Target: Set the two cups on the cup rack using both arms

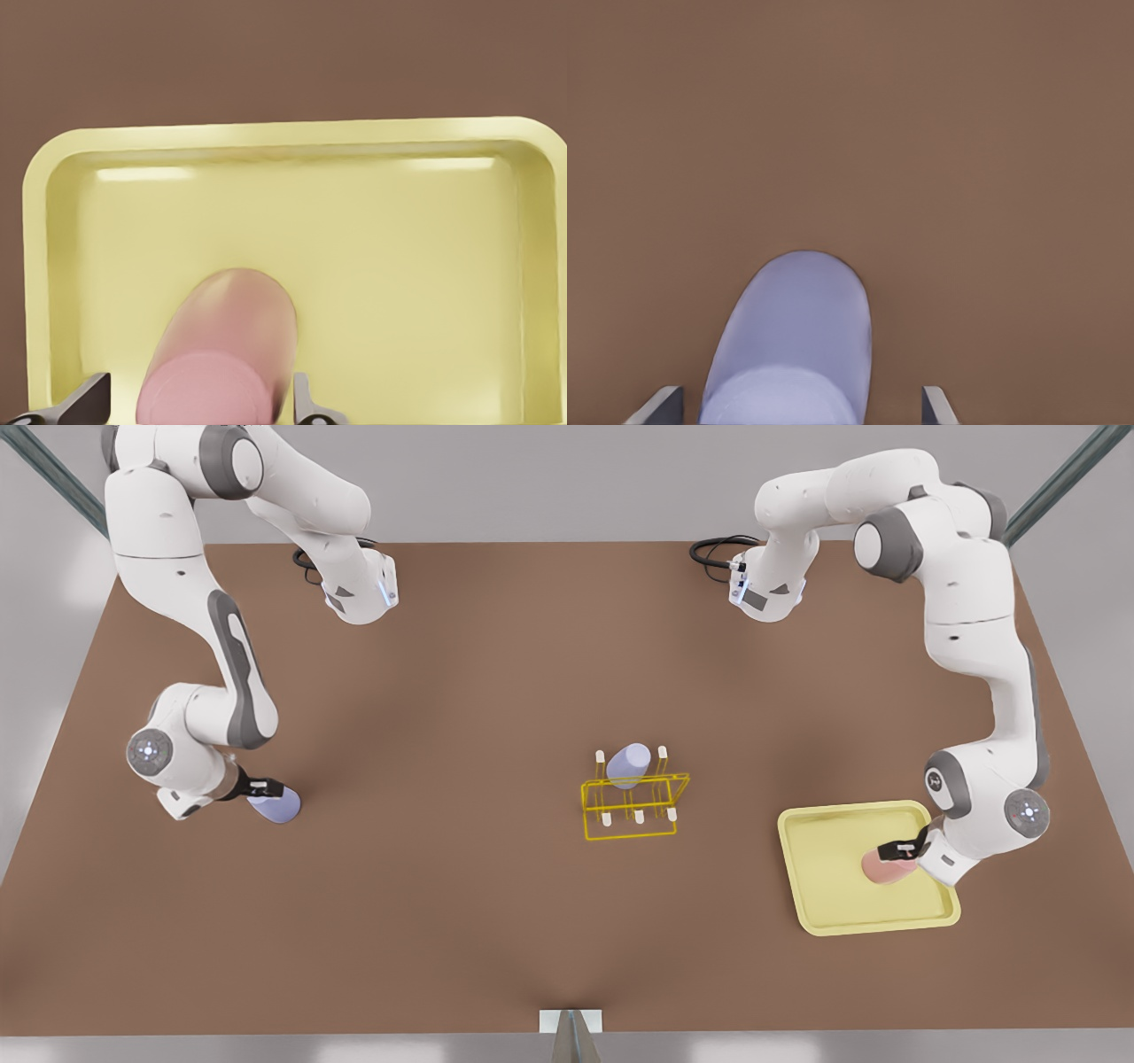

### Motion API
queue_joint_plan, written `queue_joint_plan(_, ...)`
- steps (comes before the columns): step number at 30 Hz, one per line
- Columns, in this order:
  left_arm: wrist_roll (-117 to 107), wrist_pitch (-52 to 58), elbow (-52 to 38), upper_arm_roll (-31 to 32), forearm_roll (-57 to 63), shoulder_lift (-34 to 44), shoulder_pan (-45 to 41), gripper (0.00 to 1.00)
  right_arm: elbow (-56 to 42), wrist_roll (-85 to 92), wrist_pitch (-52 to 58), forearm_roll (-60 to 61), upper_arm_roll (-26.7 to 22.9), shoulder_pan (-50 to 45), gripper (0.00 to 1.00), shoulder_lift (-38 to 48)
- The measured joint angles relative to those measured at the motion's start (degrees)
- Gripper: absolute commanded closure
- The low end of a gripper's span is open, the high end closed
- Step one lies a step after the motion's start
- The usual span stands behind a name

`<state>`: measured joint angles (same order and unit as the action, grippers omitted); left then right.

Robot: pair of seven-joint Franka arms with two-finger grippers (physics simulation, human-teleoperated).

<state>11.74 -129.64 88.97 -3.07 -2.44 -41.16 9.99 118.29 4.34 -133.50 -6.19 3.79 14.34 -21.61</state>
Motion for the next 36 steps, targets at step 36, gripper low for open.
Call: queue_joint_plan(36, 3.06, -1.95, 0.01, -0.69, -0.10, -0.51, -2.37, 0.13, 2.35, 1.14, -7.87, 0.28, 0.26, 0.33, 0.00, -2.73)
